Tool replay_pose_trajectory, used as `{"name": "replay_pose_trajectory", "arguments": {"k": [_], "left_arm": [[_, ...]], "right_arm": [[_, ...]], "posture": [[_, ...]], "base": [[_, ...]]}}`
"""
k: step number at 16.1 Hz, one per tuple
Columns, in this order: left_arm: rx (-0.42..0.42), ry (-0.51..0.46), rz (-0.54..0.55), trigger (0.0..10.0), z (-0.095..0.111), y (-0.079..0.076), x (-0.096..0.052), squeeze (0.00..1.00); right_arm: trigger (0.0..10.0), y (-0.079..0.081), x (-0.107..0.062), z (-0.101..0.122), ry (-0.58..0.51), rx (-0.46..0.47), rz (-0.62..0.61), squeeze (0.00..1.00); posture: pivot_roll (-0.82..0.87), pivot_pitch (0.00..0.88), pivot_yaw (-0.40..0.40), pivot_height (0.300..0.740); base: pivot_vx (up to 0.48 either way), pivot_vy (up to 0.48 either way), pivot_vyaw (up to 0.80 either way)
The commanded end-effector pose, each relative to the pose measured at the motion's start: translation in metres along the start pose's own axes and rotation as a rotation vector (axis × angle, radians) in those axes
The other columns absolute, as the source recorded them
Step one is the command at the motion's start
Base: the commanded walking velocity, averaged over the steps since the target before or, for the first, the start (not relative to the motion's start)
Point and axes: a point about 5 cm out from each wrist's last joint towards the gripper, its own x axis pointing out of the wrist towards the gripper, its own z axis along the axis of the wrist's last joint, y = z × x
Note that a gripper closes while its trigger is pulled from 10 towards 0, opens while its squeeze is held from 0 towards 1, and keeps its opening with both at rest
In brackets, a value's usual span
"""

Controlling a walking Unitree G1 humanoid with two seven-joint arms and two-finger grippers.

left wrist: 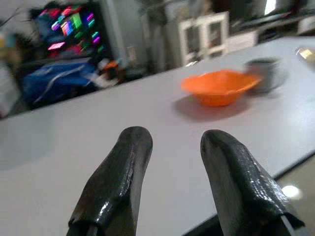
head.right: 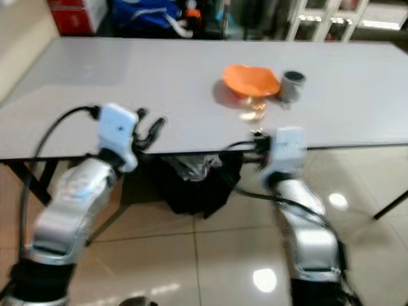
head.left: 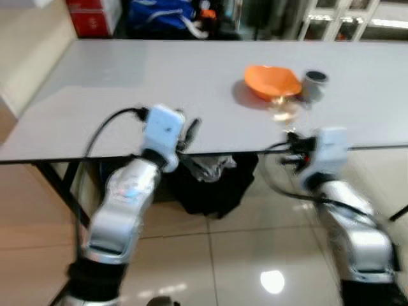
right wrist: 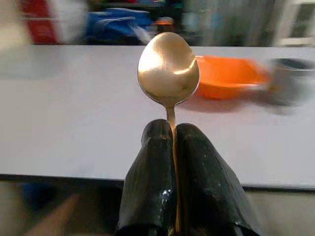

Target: Setting the table

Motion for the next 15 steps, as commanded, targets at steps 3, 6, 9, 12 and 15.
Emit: {"name": "replay_pose_trajectory", "arguments": {"k": [3,6,9,12,15], "left_arm": [[0.003,-0.016,-0.021,10.0,0.006,-0.007,0.001,0.0],[0.004,-0.011,-0.024,10.0,0.005,-0.007,-0.001,0.0],[0.007,-0.004,-0.029,10.0,0.004,-0.009,-0.003,0.0],[0.006,0.005,-0.043,10.0,0.002,-0.014,-0.007,0.0],[0.004,0.022,-0.048,10.0,-0.001,-0.019,-0.015,0.0]], "right_arm": [[10.0,-0.007,-0.002,0.002,0.002,0.005,-0.023,0.0],[10.0,-0.003,-0.002,0.0,0.015,0.022,-0.01,0.0],[10.0,-0.001,0.0,-0.004,0.033,0.048,-0.009,0.0],[10.0,0.006,0.006,-0.007,0.055,0.073,0.008,0.0],[10.0,0.015,0.011,-0.012,0.082,0.099,0.022,0.0]], "posture": [[0.09,0.058,-0.036,0.74],[0.09,0.06,-0.036,0.74],[0.09,0.064,-0.033,0.74],[0.09,0.079,-0.038,0.74],[0.1,0.108,-0.05,0.74]], "base": [[0.359,0.0,0.0],[0.359,0.0,0.0],[0.36,0.0,0.0],[0.355,0.0,0.0],[0.345,0.0,0.0]]}}
